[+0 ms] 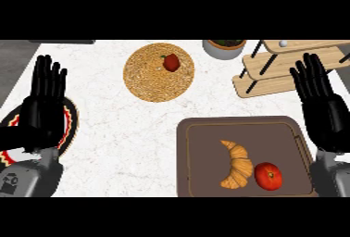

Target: Pick the croissant from the tray and place it in the tiered shelf

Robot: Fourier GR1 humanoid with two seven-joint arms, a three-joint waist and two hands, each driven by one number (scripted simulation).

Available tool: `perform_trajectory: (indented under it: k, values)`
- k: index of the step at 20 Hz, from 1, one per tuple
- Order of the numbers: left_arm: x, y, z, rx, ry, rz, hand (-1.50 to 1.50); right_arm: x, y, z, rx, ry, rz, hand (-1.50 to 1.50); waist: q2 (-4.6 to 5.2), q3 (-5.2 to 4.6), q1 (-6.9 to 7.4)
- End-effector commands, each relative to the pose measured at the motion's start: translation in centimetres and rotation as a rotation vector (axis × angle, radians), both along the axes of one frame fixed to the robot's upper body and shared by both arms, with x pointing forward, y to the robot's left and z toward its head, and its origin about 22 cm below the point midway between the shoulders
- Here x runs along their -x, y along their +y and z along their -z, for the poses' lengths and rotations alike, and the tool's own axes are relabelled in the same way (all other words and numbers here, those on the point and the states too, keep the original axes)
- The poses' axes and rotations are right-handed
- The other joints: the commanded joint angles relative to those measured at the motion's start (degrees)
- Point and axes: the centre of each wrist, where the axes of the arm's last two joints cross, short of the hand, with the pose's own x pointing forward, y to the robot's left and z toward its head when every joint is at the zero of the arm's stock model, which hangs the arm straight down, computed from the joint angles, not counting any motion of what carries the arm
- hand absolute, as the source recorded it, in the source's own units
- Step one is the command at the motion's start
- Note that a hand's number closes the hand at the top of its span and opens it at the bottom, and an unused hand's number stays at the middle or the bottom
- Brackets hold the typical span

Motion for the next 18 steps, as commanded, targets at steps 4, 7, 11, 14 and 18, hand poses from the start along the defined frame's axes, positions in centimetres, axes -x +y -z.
perform_trajectory:
  k: [4,7,11,14,18]
  values:
    - [4.3,3.8,7.9,-0.005,0.46,-0.032,0.0,4.0,-6.4,0.8,0.207,0.015,0.286,1.5,-0.14,0.86,-3.03]
    - [4.9,4.0,9.6,0.03,0.591,-0.04,0.0,7.4,-13.2,3.3,0.592,0.334,0.513,1.5,2.75,-0.23,-7.46]
    - [5.9,4.7,11.4,0.043,0.746,0.058,0.0,12.8,-11.0,8.2,0.296,0.422,0.614,-1.5,-0.11,0.88,-3.65]
    - [5.3,4.5,10.7,0.034,0.774,0.093,0.0,16.8,-11.9,9.3,0.322,0.355,0.523,-1.5,-0.18,0.95,-2.1]
    - [4.9,4.3,10.9,0.026,0.769,0.093,0.0,17.3,-10.4,4.9,0.375,0.349,0.328,-1.5,-0.17,0.86,-1.65]
